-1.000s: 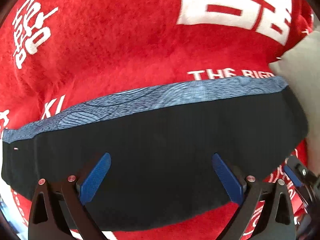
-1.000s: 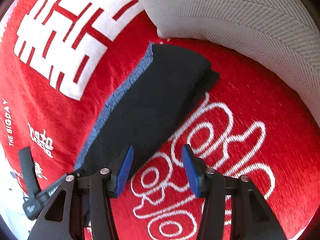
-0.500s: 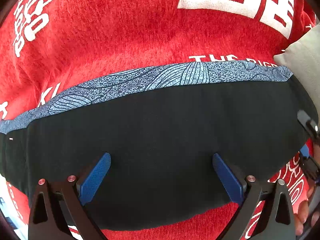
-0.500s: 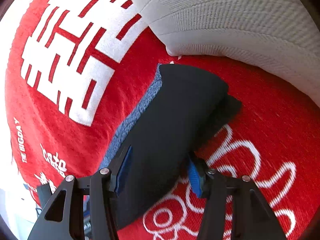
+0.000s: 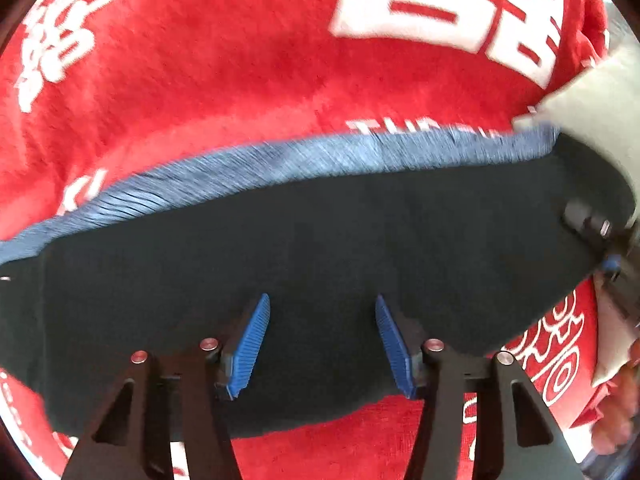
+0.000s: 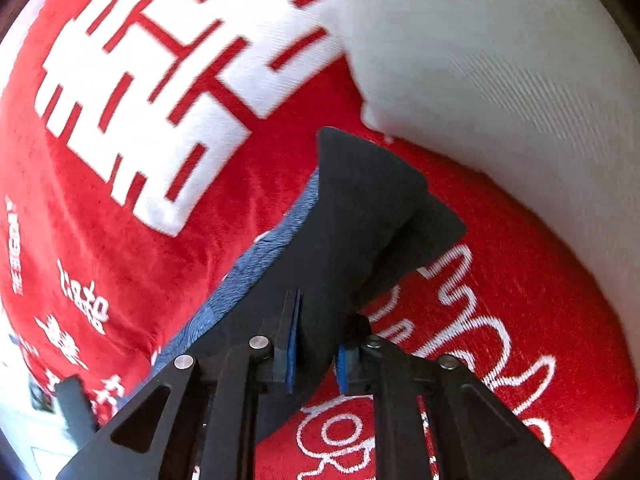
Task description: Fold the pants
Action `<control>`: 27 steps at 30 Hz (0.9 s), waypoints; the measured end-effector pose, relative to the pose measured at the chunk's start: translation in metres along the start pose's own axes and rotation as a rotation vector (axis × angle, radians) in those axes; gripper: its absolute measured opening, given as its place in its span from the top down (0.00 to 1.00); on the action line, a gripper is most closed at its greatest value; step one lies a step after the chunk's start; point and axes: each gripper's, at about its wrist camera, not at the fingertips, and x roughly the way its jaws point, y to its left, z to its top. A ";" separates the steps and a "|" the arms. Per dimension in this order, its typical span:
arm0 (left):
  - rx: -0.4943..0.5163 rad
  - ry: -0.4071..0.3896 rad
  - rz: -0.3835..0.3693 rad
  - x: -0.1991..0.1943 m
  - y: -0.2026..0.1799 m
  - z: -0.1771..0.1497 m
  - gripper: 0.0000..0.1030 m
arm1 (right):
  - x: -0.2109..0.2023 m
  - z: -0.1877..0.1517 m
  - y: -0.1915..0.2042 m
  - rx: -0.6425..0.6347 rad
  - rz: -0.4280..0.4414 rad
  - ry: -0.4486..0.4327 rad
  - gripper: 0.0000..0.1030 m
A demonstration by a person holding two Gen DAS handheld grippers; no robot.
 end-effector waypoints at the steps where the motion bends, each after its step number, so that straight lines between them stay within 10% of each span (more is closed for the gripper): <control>1: 0.032 -0.050 0.021 -0.002 -0.005 -0.010 0.44 | -0.002 0.000 0.007 -0.033 -0.008 -0.002 0.85; 16: 0.073 -0.079 -0.040 -0.008 0.001 -0.016 0.45 | -0.027 -0.032 0.155 -0.517 0.022 -0.017 0.86; 27: -0.191 -0.081 0.050 -0.068 0.162 -0.030 0.45 | 0.030 -0.124 0.242 -0.769 -0.026 0.095 0.86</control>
